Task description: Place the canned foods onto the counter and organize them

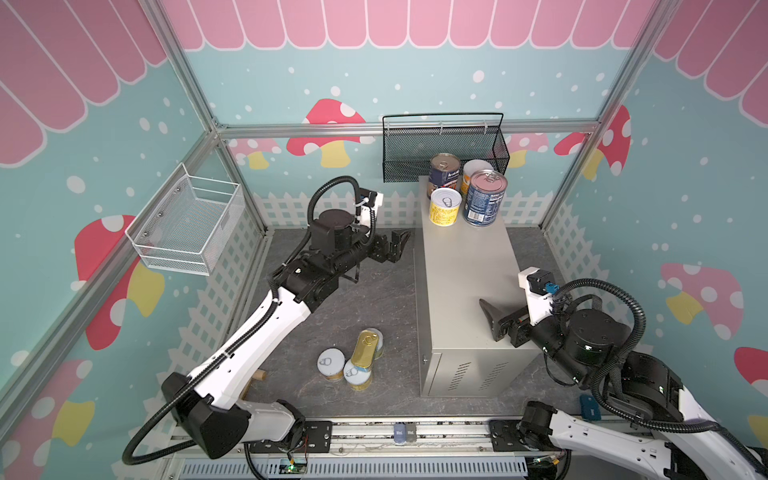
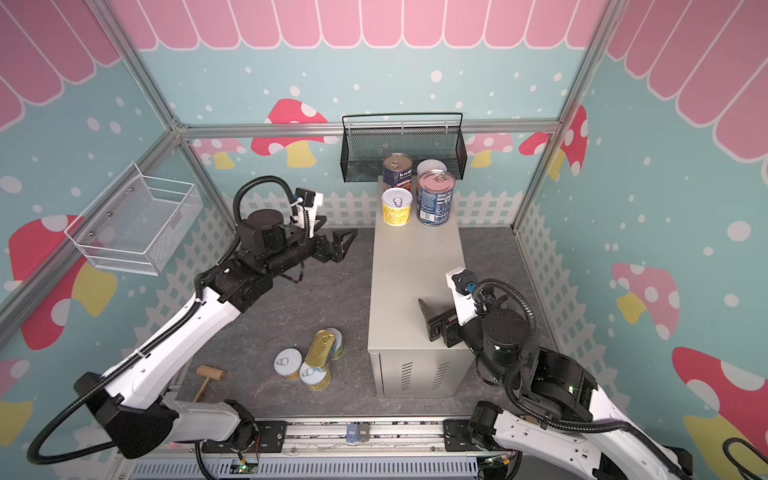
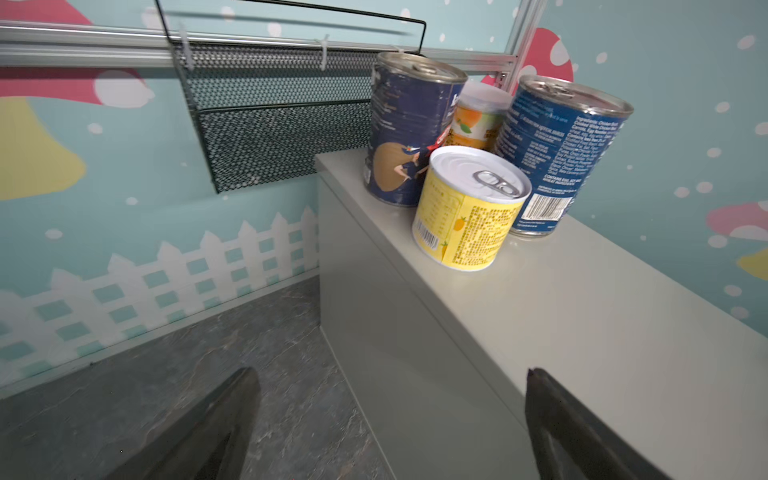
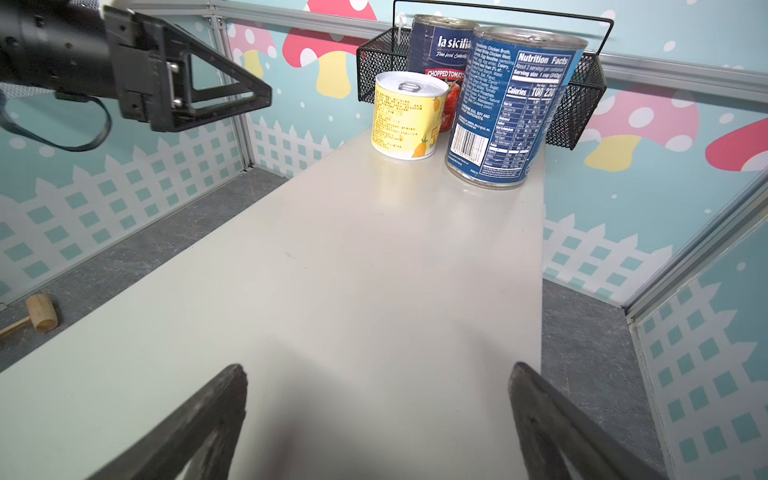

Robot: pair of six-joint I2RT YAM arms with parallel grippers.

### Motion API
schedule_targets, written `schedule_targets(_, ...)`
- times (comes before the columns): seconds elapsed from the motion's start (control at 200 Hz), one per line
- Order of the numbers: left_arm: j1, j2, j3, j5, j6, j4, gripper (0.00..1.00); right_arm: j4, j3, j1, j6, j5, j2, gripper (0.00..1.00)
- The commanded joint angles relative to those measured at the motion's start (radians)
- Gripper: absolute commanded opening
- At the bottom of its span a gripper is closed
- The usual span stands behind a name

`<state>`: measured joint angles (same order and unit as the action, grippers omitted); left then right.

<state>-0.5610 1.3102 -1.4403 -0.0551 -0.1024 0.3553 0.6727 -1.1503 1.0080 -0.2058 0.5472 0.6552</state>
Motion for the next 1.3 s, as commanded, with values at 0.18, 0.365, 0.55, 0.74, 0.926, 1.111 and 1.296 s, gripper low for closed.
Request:
schedule_targets(0.18, 0.030, -0.189, 0.127, 0.181, -0.024, 0.301, 0.99, 0.018, -0.068, 0.001, 0.074, -0.048, 0.062, 0.99)
schedule_targets(0.365, 0.045, -0.252, 0.193, 0.218, -0.059, 0.420, 0.99, 0.038, -0.111, 0.001, 0.110, -0.107, 0.122, 0.99)
schedule_targets(0.55, 0.046, -0.302, 0.271, 0.202, -0.136, 0.502, 0.99, 0.086, -0.164, 0.001, 0.117, -0.192, 0.207, 0.99)
schedule_targets(0.74, 0.046, -0.317, 0.314, 0.121, -0.131, 0.502, 0.99, 0.104, -0.206, 0.000, 0.127, -0.208, 0.251, 0.99)
schedule_targets(0.926, 0.044, -0.209, 0.205, 0.099, -0.136, 0.399, 0.99, 0.106, -0.206, 0.001, 0.097, -0.173, 0.249, 0.99)
schedule_targets(1.111, 0.044, -0.055, 0.070, 0.102, -0.128, 0.228, 0.99, 0.126, -0.195, 0.001, 0.045, -0.171, 0.197, 0.99)
schedule_targets(1.296, 0.044, 0.144, -0.121, 0.082, -0.125, 0.156, 0.99, 0.176, -0.192, 0.001, -0.001, -0.170, 0.148, 0.99)
